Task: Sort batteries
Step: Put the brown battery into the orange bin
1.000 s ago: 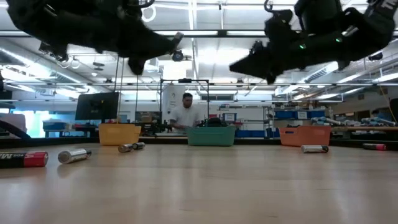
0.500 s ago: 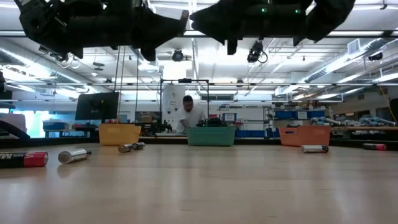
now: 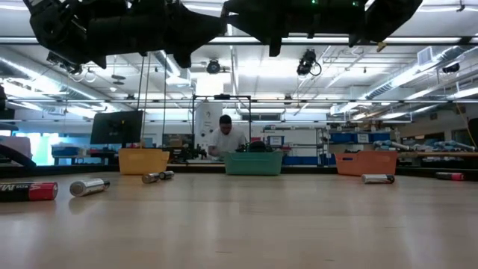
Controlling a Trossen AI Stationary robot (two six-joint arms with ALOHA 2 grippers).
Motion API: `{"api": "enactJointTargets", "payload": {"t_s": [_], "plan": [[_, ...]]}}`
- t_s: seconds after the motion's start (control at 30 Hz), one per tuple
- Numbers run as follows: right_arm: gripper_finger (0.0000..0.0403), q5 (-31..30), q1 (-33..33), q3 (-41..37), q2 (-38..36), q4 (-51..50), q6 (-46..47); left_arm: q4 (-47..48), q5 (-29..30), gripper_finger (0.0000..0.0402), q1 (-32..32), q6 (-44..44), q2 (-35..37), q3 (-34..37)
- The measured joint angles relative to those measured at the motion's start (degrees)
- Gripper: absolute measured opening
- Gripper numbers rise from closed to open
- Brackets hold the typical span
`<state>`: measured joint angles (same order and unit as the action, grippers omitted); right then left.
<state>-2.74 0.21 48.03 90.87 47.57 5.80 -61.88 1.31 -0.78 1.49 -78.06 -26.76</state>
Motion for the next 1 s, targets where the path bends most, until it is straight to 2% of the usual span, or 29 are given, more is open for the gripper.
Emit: {"api": "enactJointTargets", "payload": {"t_s": [0.23,0.5,0.7,1.0], "plan": [[0.0143,0.0,0.0,0.0,0.0,-0.62,-1.05,0.01,-0.97,0.0046,0.0,2.81,-3.78,-3.48],[0.0065,-0.68,0.0,0.0,-0.04,-0.88,-4.76,0.14,-0.71,0.0046,0.0,2.59,-3.78,-3.87],[0.0065,-1.73,0.0,-0.02,-0.04,-1.07,-5.14,0.42,1.36,0.0048,0.0,2.69,-3.77,-3.87],[0.0065,-3.85,-1.22,-0.02,-2.26,-5.66,-5.92,6.04,7.14,0.0139,0.02,4.13,-3.74,-3.96]]}}
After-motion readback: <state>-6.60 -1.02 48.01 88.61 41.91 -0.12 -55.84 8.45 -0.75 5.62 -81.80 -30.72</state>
